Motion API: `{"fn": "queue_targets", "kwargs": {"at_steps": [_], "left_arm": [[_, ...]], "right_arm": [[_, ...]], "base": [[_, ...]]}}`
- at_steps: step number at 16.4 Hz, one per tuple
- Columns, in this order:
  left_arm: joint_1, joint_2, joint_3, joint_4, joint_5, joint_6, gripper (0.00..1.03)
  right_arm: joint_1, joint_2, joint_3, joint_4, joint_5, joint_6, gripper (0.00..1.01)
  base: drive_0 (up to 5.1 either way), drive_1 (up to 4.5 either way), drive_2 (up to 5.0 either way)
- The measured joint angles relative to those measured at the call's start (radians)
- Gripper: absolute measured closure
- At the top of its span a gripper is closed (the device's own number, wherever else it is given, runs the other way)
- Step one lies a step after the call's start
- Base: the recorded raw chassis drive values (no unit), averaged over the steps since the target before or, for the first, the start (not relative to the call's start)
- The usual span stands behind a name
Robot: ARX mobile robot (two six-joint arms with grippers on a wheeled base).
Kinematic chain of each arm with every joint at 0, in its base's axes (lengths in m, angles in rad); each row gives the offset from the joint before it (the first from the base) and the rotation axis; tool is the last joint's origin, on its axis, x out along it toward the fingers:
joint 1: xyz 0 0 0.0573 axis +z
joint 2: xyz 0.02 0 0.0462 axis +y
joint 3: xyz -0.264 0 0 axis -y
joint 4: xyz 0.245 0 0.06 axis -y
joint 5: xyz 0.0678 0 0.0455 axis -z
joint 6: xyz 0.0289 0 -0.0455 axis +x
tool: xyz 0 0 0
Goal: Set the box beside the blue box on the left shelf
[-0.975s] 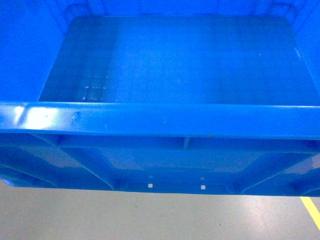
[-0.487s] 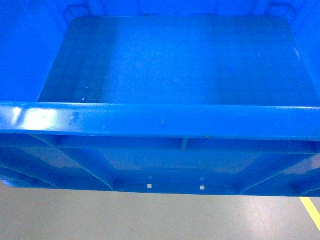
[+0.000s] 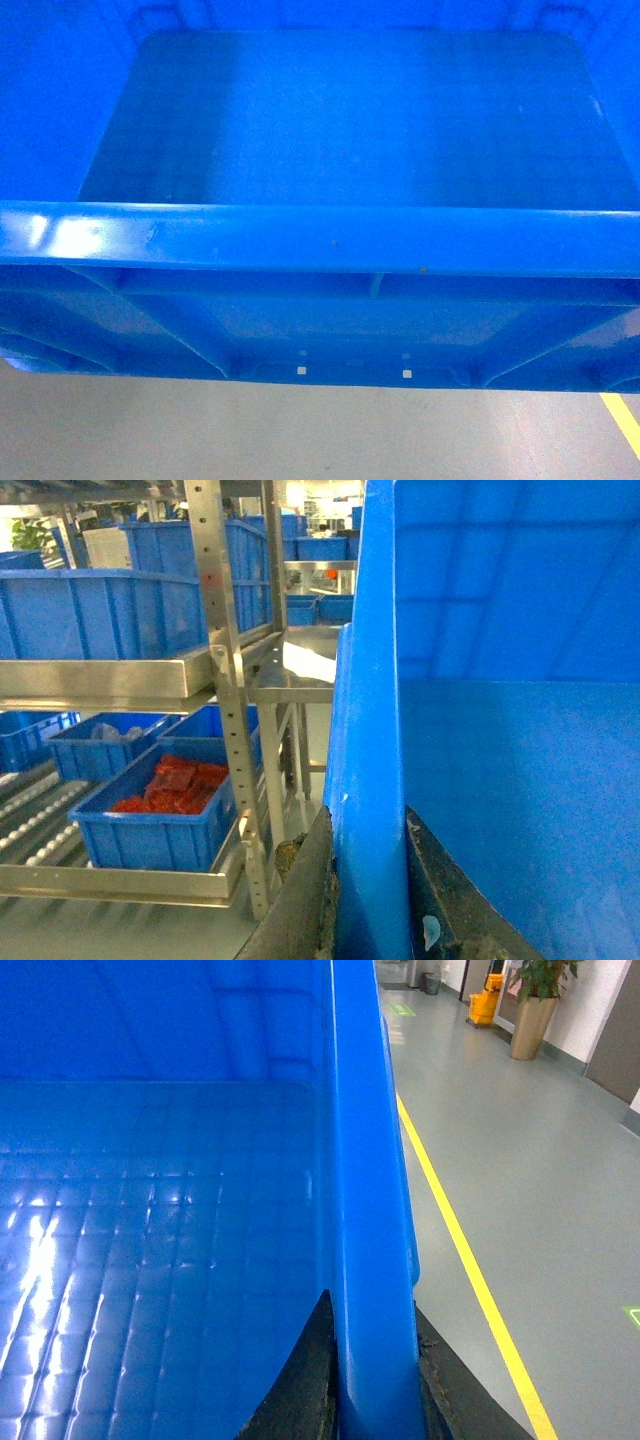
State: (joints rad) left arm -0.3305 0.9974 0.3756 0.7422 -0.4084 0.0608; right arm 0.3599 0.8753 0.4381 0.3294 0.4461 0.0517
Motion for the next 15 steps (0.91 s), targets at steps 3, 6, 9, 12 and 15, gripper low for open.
{"fn": "queue_targets", "kwargs": {"at_steps": [3,6,9,12,15], "left_arm": [[0.0,0.0,0.0,-0.003,0.0,0.0,0.92],[0.0,0.0,0.0,-0.002,0.0,0.0,0.92],[0.0,0.0,0.0,-0.001,0.0,0.0,0.92],[0.0,0.0,0.0,-0.003,0.0,0.0,0.92],[0.0,0.0,0.0,-0.003,0.0,0.0,0.92]], "right_arm": [[0.0,0.0,0.0,-0.001,0.0,0.0,0.92],[0.0,0.0,0.0,0.0,0.0,0.0,0.92],[0.0,0.0,0.0,0.0,0.0,0.0,0.92],[0.0,0.0,0.0,-0.003,0.0,0.0,0.92],[0.0,0.0,0.0,-0.003,0.0,0.0,0.92]], "base": [[0.0,4.22,-4.2],[-0.1,4.08,-4.3],[0.0,4.22,-4.2],[0.0,4.23,-4.2],[0.0,4.24,-4.2]]}}
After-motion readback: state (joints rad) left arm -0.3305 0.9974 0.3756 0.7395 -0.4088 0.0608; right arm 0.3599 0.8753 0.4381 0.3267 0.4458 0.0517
